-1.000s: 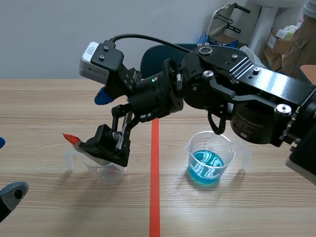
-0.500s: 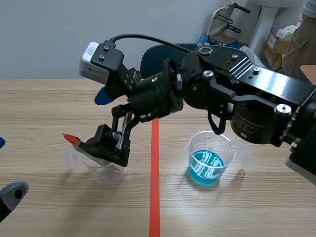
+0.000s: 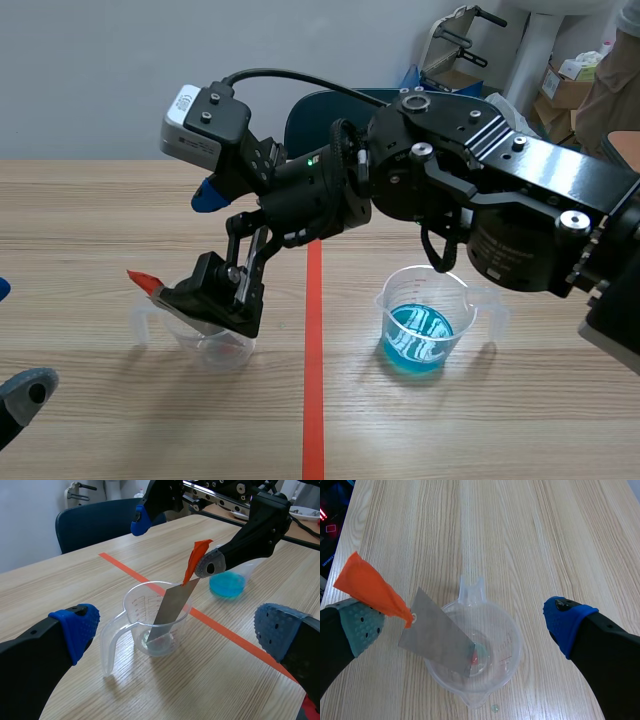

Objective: Do the redox reaction experiment

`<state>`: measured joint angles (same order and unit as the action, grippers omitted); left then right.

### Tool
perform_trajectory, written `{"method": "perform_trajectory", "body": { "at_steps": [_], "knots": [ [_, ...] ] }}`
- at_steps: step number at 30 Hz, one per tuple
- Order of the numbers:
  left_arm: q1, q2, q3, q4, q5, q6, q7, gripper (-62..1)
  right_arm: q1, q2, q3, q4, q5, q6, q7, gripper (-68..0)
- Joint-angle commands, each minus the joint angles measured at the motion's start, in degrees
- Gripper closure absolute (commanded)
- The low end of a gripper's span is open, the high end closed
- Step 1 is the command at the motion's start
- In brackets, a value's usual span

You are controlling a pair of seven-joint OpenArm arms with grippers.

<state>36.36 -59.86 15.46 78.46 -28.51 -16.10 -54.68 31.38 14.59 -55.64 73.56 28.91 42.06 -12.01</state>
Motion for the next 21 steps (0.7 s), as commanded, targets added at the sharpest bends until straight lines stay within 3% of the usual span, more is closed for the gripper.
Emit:
{"method": "perform_trajectory", "body": {
  "at_steps": [1,6,9,16,21],
  "knots": [
    [0.1,0.2,0.2,0.9,-0.4,0.1,-0.8,-62.3,0.7,-0.8,-0.3,0.8,0.7,0.0,1.0,-67.9],
    [0.1,0.2,0.2,0.9,-0.4,0.1,-0.8,-62.3,0.3,-0.1,-0.3,1.2,0.9,-0.4,3.4,-67.9],
    [0.1,0.2,0.2,0.9,-0.4,0.1,-0.8,-62.3,-1.2,2.4,-0.2,3.8,0.9,-1.8,6.8,-67.9],
    [0.1,0.3,-0.5,0.9,-0.4,0.1,-0.9,-62.3,-8.4,12.7,2.5,17.2,0.9,-8.8,10.5,-67.9],
    [0.1,4.0,-5.7,0.9,-0.3,0.1,-0.1,-62.3,-18.1,21.0,8.6,26.1,0.9,-13.2,14.6,-67.9]
  ]
}}
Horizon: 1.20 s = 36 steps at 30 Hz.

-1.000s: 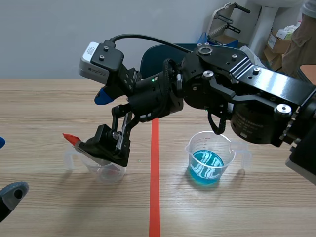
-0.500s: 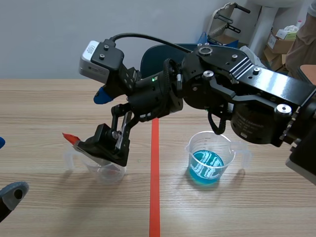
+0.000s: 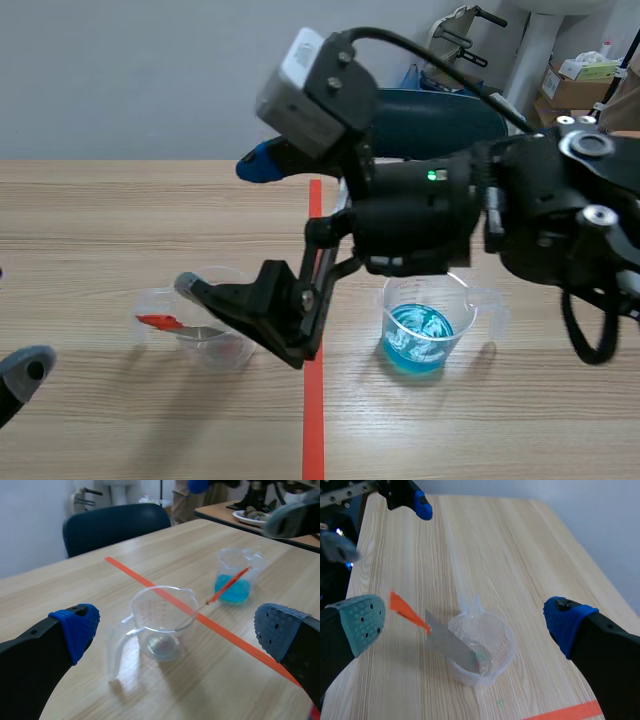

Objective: Do the redox reaction experiment

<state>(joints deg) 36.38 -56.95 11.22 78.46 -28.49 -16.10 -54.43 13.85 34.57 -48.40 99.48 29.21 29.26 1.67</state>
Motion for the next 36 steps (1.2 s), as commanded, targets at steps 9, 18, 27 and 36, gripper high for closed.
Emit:
{"method": "perform_trajectory", "body": {
  "at_steps": [9,18,27,36],
  "knots": [
    [0.1,11.1,-11.9,1.1,8.9,0.1,5.5,-62.3,-23.2,11.8,22.4,10.6,0.6,-3.4,7.0,-67.9],
    [0.1,20.5,-13.5,3.5,21.5,0.1,9.2,-62.3,-43.8,10.6,44.2,17.0,0.6,-3.3,8.6,-67.9],
    [-1.0,26.0,-13.5,11.6,24.7,0.1,20.2,-62.3,-56.6,0.7,55.9,25.0,-0.8,-2.2,3.9,-67.9],
    [-4.8,26.6,-13.5,19.0,24.7,-0.1,32.5,-62.3,-64.3,-4.7,59.0,31.3,-2.4,-2.2,-0.2,-67.9]
  ]
}}
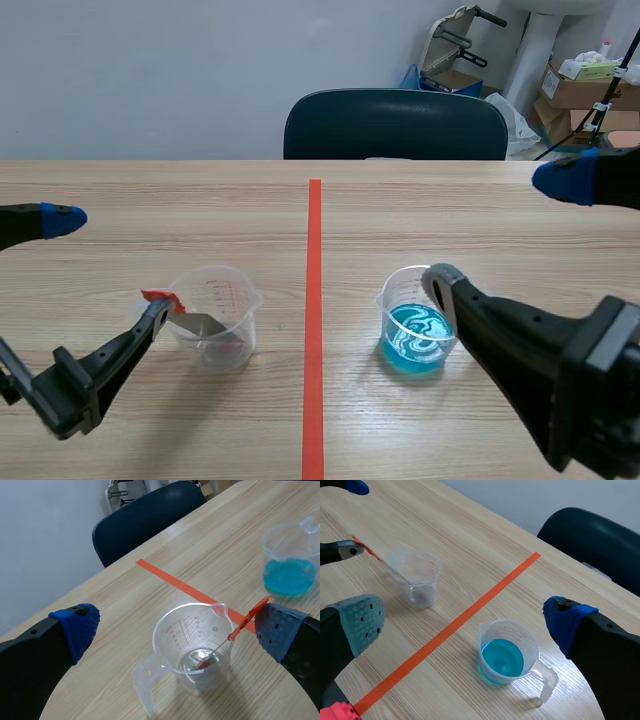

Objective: Do the redox reaction experiment

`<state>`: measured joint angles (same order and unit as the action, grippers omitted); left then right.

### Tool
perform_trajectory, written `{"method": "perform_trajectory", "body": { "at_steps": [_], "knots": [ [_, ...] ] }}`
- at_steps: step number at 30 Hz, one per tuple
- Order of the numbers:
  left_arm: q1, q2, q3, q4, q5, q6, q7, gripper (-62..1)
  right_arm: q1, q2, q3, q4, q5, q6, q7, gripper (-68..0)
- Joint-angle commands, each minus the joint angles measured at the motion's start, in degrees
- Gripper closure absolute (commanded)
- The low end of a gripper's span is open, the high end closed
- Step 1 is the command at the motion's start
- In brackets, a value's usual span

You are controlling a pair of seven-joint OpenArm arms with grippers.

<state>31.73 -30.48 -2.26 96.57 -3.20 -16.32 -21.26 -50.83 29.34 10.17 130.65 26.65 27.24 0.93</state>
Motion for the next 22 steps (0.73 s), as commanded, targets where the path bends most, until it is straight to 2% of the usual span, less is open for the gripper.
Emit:
{"method": "perform_trajectory", "body": {
  "at_steps": [1,19,22],
  "knots": [
    [-0.2,0.1,0.0,1.4,-0.6,0.1,-0.1,-62.3,0.3,0.5,0.5,0.2,0.0,-0.2,0.4,-67.9],
    [-0.3,0.1,0.0,2.2,-0.7,0.3,1.5,-62.3,0.2,0.5,0.4,0.1,-0.6,-0.2,0.0,-67.9],
    [-0.3,0.1,0.0,2.2,-1.7,0.7,1.4,-62.3,0.2,0.5,0.4,0.1,-0.6,-0.2,0.0,-67.9]
  ]
}}
